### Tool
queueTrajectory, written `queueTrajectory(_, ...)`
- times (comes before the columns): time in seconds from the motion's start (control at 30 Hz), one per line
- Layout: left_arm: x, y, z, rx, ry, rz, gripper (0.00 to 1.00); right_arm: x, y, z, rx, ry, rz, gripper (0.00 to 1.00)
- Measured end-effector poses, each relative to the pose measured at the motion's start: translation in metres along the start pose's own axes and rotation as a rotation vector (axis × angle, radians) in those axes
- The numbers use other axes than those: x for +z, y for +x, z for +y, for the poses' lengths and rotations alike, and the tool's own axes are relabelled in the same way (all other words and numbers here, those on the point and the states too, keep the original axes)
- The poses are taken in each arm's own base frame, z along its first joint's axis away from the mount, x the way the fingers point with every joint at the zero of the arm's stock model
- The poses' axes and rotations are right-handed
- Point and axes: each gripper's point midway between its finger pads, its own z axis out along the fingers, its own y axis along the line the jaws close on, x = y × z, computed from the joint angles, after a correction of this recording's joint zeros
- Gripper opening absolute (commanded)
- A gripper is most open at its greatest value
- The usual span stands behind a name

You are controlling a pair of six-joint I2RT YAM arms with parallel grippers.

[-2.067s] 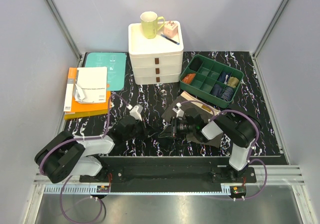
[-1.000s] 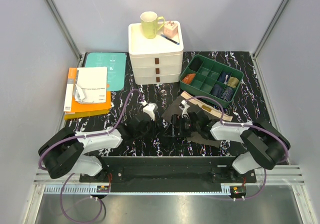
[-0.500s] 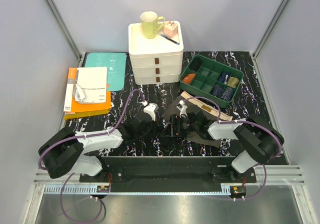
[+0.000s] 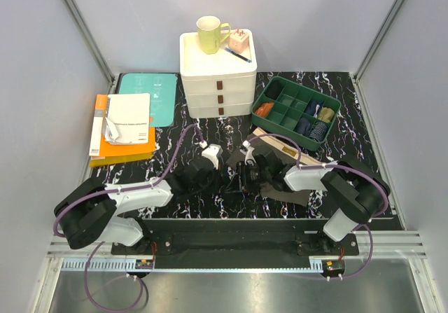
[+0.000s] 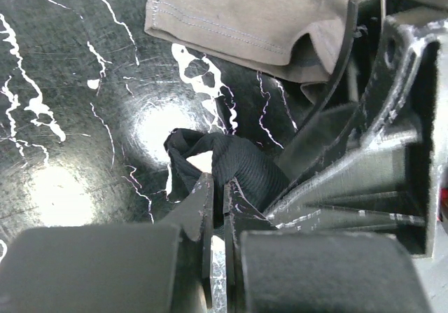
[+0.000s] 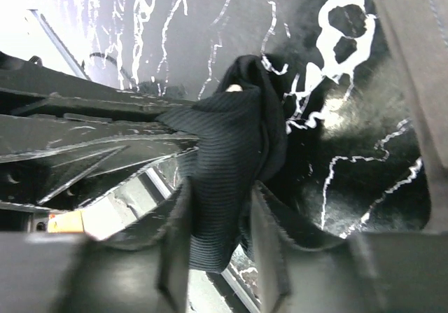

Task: Roll the underwear
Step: Pick up the underwear from the center of the board.

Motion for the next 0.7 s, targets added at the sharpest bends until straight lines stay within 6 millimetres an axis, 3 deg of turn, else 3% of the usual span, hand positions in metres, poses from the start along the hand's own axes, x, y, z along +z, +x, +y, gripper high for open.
queueTrajectory(0.03, 0.0, 0.0, 0.0, 0.0, -0.002, 0.0, 0.0, 0.0, -0.001, 0.001, 0.0, -0.003, 0.0, 0.11)
queueTrajectory(0.07, 0.0, 0.0, 0.001, -0.001, -0.005, 0.002, 0.01, 0.0, -0.002, 0.002, 0.0, -0.004, 0.001, 0.0)
queueTrajectory(0.17, -0.001, -0.001, 0.002, -0.002, -0.02, 0.011, 0.15, 0.0, -0.001, 0.003, 0.007, 0.0, 0.007, 0.0)
queueTrajectory(0.37, -0.007, -0.007, 0.003, 0.005, -0.066, 0.042, 0.57, -0.001, -0.001, 0.002, 0.015, 0.015, 0.013, 0.0)
queueTrajectory(0.5, -0.016, -0.022, 0.004, -0.018, -0.09, 0.029, 0.64, -0.009, -0.003, 0.0, 0.017, 0.047, 0.0, 0.0)
queueTrajectory(0.57, -0.026, -0.036, 0.007, -0.037, -0.097, -0.001, 0.65, -0.018, -0.007, -0.002, 0.016, 0.076, -0.018, 0.0)
queueTrajectory(0.7, -0.052, -0.071, 0.016, -0.087, -0.114, -0.077, 0.8, -0.048, -0.027, -0.007, 0.007, 0.153, -0.081, 0.0)
